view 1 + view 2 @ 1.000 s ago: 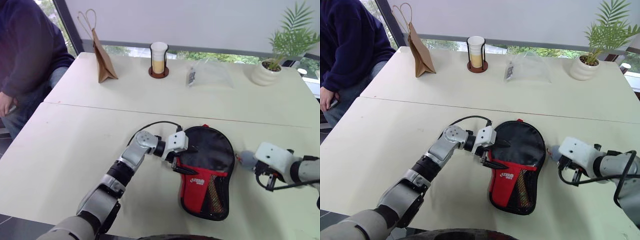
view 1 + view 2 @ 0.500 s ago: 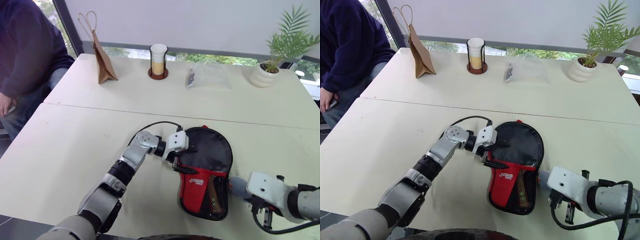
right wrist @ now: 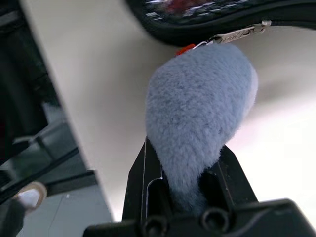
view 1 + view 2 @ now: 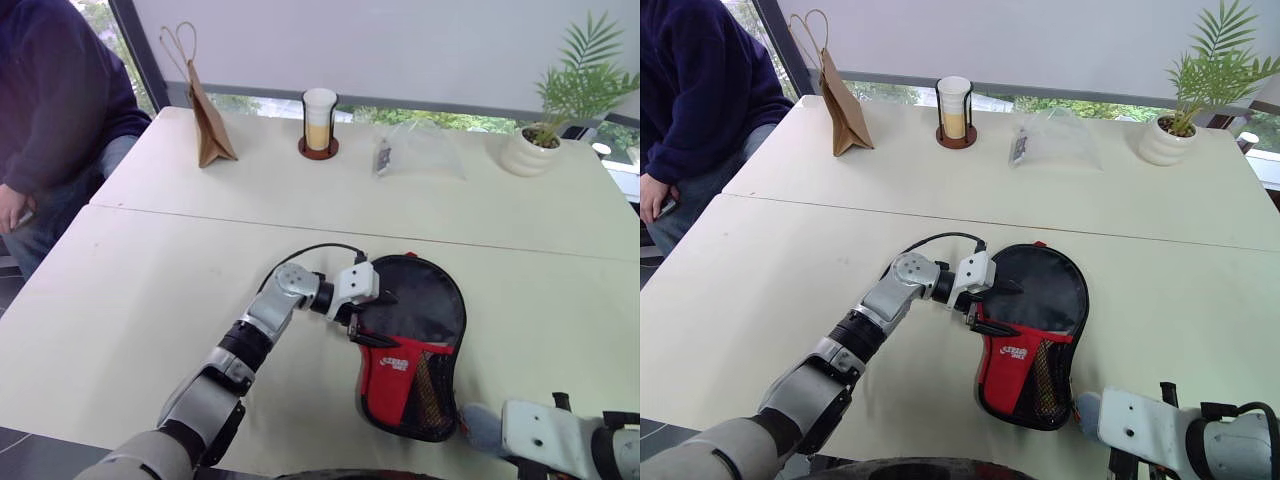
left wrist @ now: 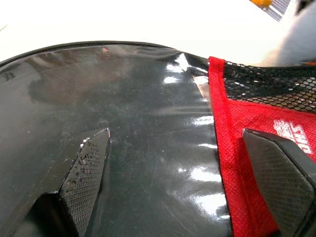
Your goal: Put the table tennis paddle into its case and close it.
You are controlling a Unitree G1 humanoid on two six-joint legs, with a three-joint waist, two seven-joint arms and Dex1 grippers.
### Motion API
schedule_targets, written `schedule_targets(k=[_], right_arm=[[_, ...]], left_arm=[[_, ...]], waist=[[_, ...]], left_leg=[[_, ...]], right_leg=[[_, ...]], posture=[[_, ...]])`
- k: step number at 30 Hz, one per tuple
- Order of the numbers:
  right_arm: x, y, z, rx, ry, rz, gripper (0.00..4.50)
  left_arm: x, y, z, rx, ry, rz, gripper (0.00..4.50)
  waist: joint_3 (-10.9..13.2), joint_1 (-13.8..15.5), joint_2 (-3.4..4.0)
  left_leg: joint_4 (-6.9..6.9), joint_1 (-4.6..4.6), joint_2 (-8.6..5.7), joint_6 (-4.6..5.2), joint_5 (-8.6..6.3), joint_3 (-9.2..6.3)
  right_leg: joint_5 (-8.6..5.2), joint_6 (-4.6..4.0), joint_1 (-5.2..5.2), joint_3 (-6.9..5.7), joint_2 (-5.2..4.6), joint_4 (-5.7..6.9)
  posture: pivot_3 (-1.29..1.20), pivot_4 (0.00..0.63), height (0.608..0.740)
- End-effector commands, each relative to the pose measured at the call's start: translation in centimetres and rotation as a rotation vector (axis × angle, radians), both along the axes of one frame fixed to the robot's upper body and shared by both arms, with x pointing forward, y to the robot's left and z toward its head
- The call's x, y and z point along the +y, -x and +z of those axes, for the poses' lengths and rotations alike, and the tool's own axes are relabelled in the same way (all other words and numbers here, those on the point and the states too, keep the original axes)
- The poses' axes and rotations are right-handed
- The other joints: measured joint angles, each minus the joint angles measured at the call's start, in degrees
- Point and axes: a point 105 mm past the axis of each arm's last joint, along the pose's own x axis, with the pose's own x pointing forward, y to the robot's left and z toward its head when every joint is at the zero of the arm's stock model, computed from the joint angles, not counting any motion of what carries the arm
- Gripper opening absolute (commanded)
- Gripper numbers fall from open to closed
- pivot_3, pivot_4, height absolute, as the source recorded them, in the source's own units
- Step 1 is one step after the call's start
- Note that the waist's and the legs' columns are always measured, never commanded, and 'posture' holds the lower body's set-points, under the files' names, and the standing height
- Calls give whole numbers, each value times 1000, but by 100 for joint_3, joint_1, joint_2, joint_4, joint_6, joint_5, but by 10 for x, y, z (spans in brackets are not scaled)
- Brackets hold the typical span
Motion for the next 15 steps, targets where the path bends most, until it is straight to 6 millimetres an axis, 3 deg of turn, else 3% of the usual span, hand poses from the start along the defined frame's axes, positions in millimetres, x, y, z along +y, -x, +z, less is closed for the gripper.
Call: schedule_targets(k=[1,10,15], right_arm=[[8,20,-2,86,-15,75,7],[8,54,-7,216,7,143,7],[4,56,-7,207,37,149,7]], left_arm=[[10,2,-28,75,-95,45,4500],[10,1,-29,80,-92,66,4500],[11,0,-30,81,-96,69,4500]], waist=[[0,-4,0],[0,4,-1],[0,15,-1]], left_leg=[[0,0,0,0,0,0],[-1,-1,0,-1,-1,-7],[-2,-1,0,0,-2,-7]], right_leg=[[0,0,0,0,0,0],[-3,-4,-5,0,-1,-11],[-11,-18,-11,0,-2,-13]], posture=[[0,150,740],[0,150,740],[0,150,740]])
